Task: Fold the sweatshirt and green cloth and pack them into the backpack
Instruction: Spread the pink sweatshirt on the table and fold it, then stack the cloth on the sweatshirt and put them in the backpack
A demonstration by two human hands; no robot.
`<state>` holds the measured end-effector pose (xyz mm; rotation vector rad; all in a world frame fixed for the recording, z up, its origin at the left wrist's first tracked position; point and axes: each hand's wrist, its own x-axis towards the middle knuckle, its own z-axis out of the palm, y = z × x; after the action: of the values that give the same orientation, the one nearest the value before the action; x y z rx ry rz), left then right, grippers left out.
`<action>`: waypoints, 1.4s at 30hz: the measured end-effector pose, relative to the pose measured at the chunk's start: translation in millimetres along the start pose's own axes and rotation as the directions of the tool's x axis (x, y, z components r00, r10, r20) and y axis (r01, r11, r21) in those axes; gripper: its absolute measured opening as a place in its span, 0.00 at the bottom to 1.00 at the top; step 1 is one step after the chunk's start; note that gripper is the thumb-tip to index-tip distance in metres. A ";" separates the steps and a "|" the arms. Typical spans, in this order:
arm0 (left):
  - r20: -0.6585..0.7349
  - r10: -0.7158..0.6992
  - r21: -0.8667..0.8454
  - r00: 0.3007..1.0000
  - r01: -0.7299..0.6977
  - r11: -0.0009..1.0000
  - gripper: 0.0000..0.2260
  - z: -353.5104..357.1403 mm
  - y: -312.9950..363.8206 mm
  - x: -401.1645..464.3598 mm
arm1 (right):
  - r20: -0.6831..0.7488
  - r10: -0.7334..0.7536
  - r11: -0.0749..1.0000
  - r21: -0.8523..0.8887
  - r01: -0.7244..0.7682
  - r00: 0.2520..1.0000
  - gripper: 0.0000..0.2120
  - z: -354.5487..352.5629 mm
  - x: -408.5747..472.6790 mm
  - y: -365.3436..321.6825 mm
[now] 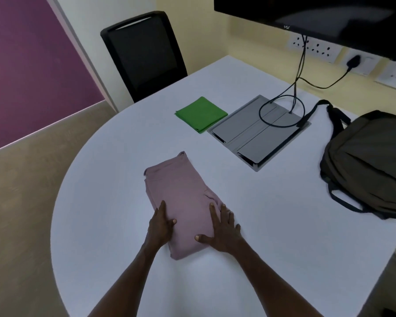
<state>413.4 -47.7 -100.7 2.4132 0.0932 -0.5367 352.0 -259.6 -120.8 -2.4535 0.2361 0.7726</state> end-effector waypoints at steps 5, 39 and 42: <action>-0.042 -0.065 -0.025 0.997 0.064 0.998 0.33 -9.0 -16.8 -1.0 | 0.054 -0.023 0.998 -0.051 0.026 0.998 0.58 7.5 7.0 -23.9; -0.141 0.105 0.318 0.985 -0.055 0.947 0.37 -22.6 -8.7 121.0 | -0.637 -0.379 0.924 -0.220 0.313 0.671 0.05 -105.1 177.0 -32.8; -0.177 0.125 0.360 0.976 -0.054 0.932 0.36 -13.2 -17.3 122.4 | -0.620 -0.468 0.882 -0.364 0.298 0.630 0.03 -137.9 220.8 -38.3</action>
<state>526.4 -34.4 -150.7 2.8031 -0.0337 -0.2867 610.9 -304.5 -136.0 -2.7682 -0.1321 -0.3758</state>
